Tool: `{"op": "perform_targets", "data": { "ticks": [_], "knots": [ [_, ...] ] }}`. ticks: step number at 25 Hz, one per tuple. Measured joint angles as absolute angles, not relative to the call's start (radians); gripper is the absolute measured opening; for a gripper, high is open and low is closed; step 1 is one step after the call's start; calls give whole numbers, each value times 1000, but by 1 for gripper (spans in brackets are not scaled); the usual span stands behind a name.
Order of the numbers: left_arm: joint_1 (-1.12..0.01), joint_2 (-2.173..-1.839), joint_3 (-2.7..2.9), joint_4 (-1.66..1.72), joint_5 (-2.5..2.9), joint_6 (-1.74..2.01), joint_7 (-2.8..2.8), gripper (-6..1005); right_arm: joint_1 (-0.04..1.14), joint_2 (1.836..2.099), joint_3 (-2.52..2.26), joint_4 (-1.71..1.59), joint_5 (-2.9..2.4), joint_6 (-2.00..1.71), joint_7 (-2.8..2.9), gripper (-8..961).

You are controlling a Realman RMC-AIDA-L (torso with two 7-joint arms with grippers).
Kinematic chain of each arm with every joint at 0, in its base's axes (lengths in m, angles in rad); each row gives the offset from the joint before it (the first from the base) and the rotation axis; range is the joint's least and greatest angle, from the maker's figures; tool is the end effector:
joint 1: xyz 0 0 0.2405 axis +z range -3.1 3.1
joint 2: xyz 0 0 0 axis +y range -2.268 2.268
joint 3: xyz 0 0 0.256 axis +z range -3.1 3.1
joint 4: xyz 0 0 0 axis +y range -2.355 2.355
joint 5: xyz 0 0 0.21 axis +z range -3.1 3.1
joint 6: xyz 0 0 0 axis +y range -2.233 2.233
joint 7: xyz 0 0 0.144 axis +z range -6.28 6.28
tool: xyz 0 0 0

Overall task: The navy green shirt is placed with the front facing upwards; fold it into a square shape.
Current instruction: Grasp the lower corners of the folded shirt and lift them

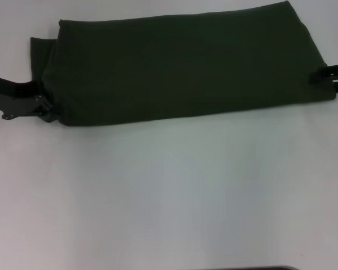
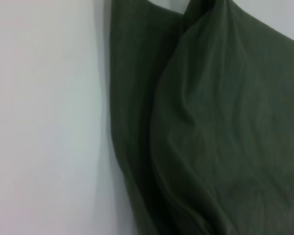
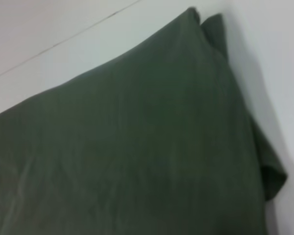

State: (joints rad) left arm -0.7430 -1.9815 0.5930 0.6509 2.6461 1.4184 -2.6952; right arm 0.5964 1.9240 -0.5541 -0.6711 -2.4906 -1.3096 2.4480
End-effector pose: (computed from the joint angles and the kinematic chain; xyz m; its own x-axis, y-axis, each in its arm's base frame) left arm -0.2940 0.3773 0.0308 -0.0101 0.9702 0.2421 0.9842 0.0525 -0.1693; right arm 0.3460 0.3642 0.0731 0.1019 -0.8952 -0.4338 -0.9778 -0.0098 -0.2094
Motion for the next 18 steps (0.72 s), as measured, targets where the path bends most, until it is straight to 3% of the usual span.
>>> {"op": "perform_targets", "data": {
  "ticks": [7, 18],
  "knots": [
    [-745, -1981, 596, 651, 2635, 1418, -2695, 26, 601, 1914, -567, -665, -2501, -1309, 2454, 610],
    [-747, -1981, 592, 652, 2634, 1417, -2695, 26, 609, 1914, -587, -661, -2508, -1310, 2466, 364]
  ]
}}
